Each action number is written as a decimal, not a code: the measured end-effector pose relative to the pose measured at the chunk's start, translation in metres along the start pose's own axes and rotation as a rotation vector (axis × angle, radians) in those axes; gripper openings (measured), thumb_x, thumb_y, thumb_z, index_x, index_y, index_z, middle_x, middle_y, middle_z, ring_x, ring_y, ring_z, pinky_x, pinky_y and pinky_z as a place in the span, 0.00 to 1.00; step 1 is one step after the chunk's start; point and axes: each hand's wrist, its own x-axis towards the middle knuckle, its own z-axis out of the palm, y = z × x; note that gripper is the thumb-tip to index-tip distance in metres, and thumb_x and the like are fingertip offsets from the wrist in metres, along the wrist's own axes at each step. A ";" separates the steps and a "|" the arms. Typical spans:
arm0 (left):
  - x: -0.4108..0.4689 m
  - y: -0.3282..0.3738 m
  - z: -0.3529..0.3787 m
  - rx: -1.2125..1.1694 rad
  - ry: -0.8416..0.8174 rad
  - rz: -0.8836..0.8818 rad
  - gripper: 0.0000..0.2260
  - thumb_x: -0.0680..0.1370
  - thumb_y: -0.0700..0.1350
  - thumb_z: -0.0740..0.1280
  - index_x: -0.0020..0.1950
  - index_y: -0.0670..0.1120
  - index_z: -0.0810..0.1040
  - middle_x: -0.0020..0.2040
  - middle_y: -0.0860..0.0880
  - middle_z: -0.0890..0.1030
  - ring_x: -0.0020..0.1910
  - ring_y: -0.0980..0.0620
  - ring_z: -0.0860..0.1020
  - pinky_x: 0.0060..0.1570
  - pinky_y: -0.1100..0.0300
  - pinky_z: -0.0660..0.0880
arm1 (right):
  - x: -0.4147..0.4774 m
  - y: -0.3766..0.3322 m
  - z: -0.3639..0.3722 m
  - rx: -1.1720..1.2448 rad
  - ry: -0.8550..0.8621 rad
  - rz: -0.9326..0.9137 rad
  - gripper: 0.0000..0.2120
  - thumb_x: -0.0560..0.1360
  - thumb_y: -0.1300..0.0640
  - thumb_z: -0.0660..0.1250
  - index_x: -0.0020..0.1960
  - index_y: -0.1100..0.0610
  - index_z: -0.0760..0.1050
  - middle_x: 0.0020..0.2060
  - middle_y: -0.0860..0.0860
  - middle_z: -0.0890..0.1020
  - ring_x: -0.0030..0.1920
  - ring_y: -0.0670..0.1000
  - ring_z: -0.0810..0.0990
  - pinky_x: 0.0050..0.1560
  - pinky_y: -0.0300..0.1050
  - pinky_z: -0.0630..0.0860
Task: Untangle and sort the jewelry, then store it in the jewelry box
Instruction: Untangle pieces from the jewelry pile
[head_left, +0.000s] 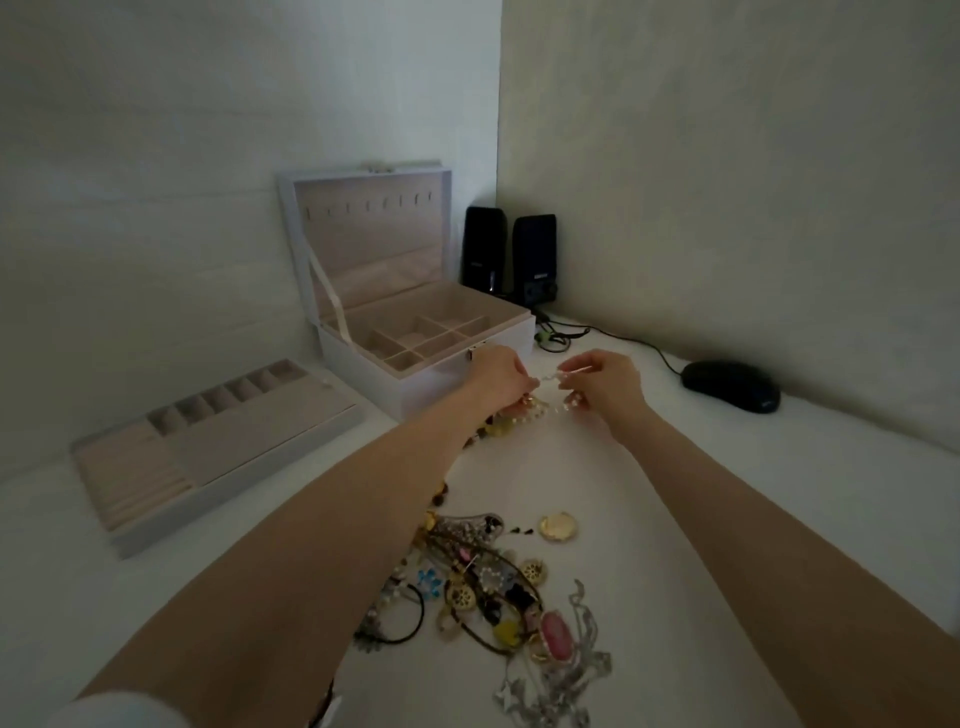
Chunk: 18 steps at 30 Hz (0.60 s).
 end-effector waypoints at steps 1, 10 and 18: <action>0.004 -0.002 0.001 0.016 0.011 0.006 0.09 0.77 0.43 0.68 0.51 0.37 0.78 0.47 0.38 0.83 0.46 0.41 0.82 0.52 0.49 0.79 | 0.005 0.002 0.002 0.000 0.019 -0.004 0.07 0.71 0.71 0.68 0.46 0.63 0.79 0.35 0.57 0.81 0.21 0.43 0.75 0.25 0.34 0.73; -0.013 -0.012 -0.019 0.141 0.097 0.175 0.07 0.79 0.41 0.62 0.53 0.41 0.76 0.52 0.45 0.80 0.51 0.46 0.78 0.52 0.53 0.76 | 0.004 0.008 -0.001 -0.348 -0.003 -0.131 0.10 0.73 0.65 0.66 0.51 0.55 0.81 0.47 0.53 0.83 0.47 0.51 0.80 0.47 0.40 0.74; -0.106 -0.028 -0.083 0.244 -0.071 0.195 0.08 0.78 0.48 0.66 0.52 0.44 0.77 0.46 0.51 0.81 0.42 0.56 0.79 0.39 0.63 0.73 | -0.069 -0.037 0.014 -0.328 -0.206 -0.366 0.06 0.74 0.61 0.68 0.50 0.55 0.80 0.46 0.49 0.82 0.43 0.46 0.79 0.45 0.38 0.76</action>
